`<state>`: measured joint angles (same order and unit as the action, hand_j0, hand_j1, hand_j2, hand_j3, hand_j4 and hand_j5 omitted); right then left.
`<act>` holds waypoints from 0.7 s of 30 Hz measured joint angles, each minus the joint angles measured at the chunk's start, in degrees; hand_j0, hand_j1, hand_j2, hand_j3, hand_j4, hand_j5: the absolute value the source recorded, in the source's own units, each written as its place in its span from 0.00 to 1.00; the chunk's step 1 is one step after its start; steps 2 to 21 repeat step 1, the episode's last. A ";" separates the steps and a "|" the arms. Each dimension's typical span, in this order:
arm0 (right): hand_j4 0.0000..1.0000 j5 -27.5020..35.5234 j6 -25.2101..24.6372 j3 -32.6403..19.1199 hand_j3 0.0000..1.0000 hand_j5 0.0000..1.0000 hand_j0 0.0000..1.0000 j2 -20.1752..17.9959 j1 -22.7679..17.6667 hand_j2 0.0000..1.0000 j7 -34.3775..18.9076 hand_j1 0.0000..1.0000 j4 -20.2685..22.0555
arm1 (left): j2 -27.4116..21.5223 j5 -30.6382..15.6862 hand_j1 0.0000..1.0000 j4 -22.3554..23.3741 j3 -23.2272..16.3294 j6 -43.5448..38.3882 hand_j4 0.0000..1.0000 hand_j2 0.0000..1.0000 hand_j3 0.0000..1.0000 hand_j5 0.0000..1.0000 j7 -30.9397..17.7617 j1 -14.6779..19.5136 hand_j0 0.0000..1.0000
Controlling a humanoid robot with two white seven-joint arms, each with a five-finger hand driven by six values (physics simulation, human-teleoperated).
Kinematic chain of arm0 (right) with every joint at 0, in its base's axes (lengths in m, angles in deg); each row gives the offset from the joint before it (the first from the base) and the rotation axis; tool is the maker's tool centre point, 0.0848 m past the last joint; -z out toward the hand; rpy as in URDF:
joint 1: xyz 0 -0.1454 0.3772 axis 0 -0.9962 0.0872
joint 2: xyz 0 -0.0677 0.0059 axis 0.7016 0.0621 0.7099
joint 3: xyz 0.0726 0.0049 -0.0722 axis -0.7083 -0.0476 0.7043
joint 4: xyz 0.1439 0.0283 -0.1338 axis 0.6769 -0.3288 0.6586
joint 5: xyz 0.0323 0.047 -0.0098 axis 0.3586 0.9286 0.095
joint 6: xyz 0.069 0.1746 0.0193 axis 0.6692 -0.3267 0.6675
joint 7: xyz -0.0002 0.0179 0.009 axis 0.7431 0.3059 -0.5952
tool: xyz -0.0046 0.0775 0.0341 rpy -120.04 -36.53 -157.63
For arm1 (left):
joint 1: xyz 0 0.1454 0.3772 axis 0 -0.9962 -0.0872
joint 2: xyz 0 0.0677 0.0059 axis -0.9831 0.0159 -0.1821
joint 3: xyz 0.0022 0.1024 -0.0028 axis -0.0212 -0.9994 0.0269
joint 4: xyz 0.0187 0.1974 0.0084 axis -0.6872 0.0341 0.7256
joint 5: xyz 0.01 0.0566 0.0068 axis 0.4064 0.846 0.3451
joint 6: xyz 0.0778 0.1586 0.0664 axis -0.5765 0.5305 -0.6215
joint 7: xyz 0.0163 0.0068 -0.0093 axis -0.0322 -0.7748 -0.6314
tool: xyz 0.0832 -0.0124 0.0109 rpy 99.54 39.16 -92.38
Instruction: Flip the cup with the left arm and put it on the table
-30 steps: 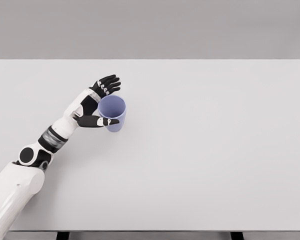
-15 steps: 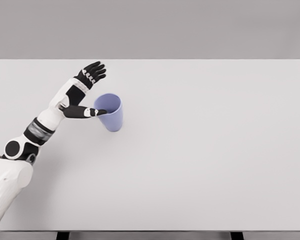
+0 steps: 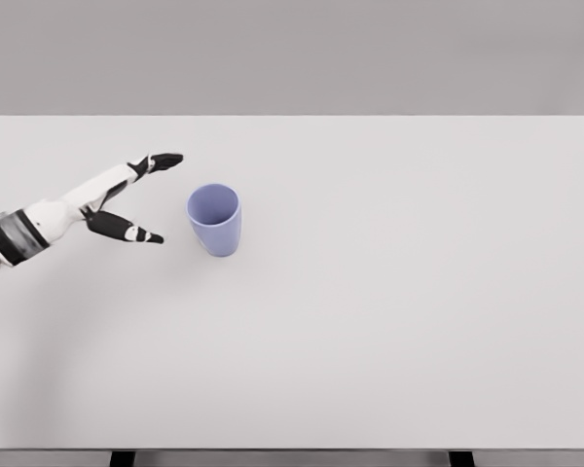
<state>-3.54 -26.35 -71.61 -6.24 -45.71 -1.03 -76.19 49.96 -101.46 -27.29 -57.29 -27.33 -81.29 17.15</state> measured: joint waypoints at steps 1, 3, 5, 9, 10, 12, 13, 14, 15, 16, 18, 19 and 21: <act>1.00 0.00 0.01 0.00 1.00 1.00 1.00 0.00 -0.09 1.00 0.00 1.00 0.00 | -0.22 0.88 1.00 0.12 0.27 0.00 1.00 1.00 1.00 1.00 0.00 0.00 1.00; 1.00 0.00 0.01 0.00 1.00 1.00 1.00 0.00 -0.09 1.00 0.00 1.00 0.00 | -0.22 0.88 1.00 0.12 0.27 0.00 1.00 1.00 1.00 1.00 0.00 0.00 1.00; 1.00 0.00 0.01 0.00 1.00 1.00 1.00 0.00 -0.09 1.00 0.00 1.00 0.00 | -0.22 0.88 1.00 0.12 0.27 0.00 1.00 1.00 1.00 1.00 0.00 0.00 1.00; 1.00 0.00 0.01 0.00 1.00 1.00 1.00 0.00 -0.09 1.00 0.00 1.00 0.00 | -0.22 0.88 1.00 0.12 0.27 0.00 1.00 1.00 1.00 1.00 0.00 0.00 1.00; 1.00 0.00 0.01 0.00 1.00 1.00 1.00 0.00 -0.09 1.00 0.00 1.00 0.00 | -0.22 0.88 1.00 0.12 0.27 0.00 1.00 1.00 1.00 1.00 0.00 0.00 1.00; 1.00 0.00 0.01 0.00 1.00 1.00 1.00 0.00 -0.09 1.00 0.00 1.00 0.00 | -0.22 0.88 1.00 0.12 0.27 0.00 1.00 1.00 1.00 1.00 0.00 0.00 1.00; 1.00 0.00 0.01 0.00 1.00 1.00 1.00 0.00 -0.09 1.00 0.00 1.00 0.00 | -0.22 0.88 1.00 0.12 0.27 0.00 1.00 1.00 1.00 1.00 0.00 0.00 1.00; 1.00 0.00 0.01 0.00 1.00 1.00 1.00 0.00 -0.09 1.00 0.00 1.00 0.00 | -0.22 0.88 1.00 0.12 0.27 0.00 1.00 1.00 1.00 1.00 0.00 0.00 1.00; 1.00 0.00 0.01 0.00 1.00 1.00 1.00 0.00 -0.09 1.00 0.00 1.00 0.00 | -0.22 0.88 1.00 0.12 0.27 0.00 1.00 1.00 1.00 1.00 0.00 0.00 1.00; 1.00 0.00 0.01 0.00 1.00 1.00 1.00 0.00 -0.09 1.00 0.00 1.00 0.00 | -0.22 0.88 1.00 0.12 0.27 0.00 1.00 1.00 1.00 1.00 0.00 0.00 1.00; 1.00 0.00 0.01 0.00 1.00 1.00 1.00 0.00 -0.09 1.00 0.00 1.00 0.00 | -0.22 0.88 1.00 0.12 0.27 0.00 1.00 1.00 1.00 1.00 0.00 0.00 1.00; 1.00 0.00 0.01 0.00 1.00 1.00 1.00 0.00 -0.09 1.00 0.00 1.00 0.00 | -0.22 0.88 1.00 0.12 0.27 0.00 1.00 1.00 1.00 1.00 0.00 0.00 1.00; 1.00 0.00 0.01 0.00 1.00 1.00 1.00 0.00 -0.09 1.00 0.00 1.00 0.00 | -0.22 0.88 1.00 0.12 0.27 0.00 1.00 1.00 1.00 1.00 0.00 0.00 1.00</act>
